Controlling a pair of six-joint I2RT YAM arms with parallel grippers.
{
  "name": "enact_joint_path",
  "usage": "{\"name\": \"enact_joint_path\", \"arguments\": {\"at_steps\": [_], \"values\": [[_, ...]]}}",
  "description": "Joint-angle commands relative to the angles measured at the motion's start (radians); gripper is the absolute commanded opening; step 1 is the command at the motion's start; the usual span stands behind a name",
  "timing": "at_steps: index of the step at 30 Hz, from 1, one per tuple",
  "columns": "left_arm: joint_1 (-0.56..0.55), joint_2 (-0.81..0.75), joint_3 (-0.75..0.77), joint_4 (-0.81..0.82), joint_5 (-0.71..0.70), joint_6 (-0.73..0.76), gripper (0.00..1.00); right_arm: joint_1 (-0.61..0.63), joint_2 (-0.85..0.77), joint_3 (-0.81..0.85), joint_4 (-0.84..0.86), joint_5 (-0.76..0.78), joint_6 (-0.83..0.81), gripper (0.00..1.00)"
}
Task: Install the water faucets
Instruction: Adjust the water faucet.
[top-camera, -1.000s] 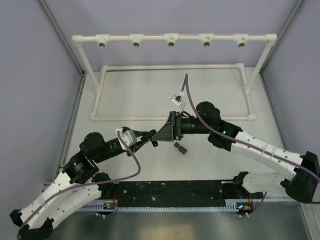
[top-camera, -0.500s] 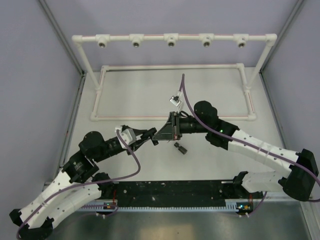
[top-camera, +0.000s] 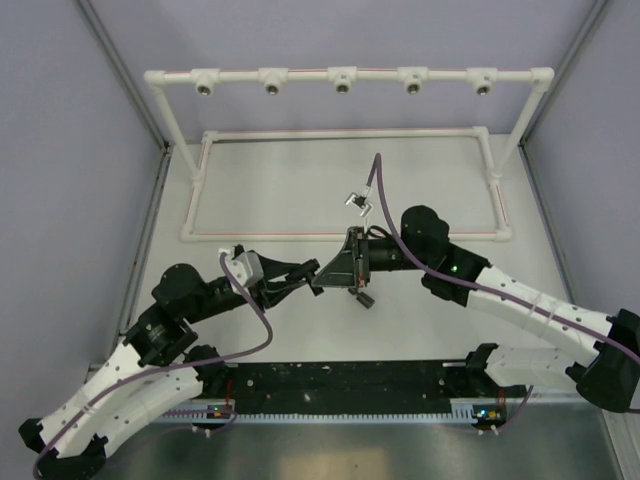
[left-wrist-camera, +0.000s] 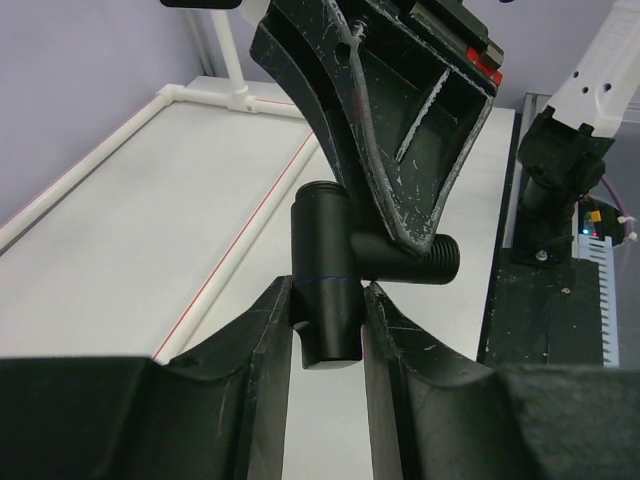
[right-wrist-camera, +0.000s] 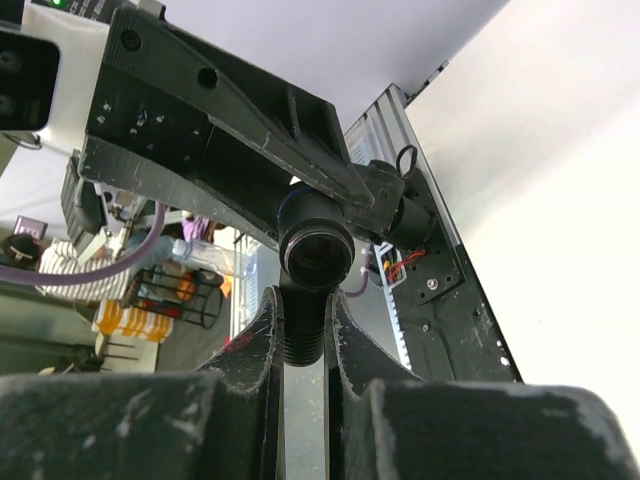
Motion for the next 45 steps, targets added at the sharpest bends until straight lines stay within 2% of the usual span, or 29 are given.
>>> {"name": "enact_joint_path", "arguments": {"at_steps": [1,5,18,45], "values": [[-0.003,0.014,0.007,0.059,0.091,-0.064,0.3,0.0,-0.036,0.034,0.019,-0.026,-0.06,0.0],[-0.003,0.029,0.012,0.056,0.114,-0.062,0.31,0.0,-0.031,0.061,-0.01,-0.038,-0.072,0.0],[-0.003,0.094,0.049,-0.007,0.177,-0.019,0.47,0.003,0.016,0.138,-0.064,-0.047,-0.08,0.0],[-0.006,0.181,0.089,-0.098,0.079,0.123,0.37,0.049,0.097,0.226,-0.136,-0.041,-0.074,0.0]]}}
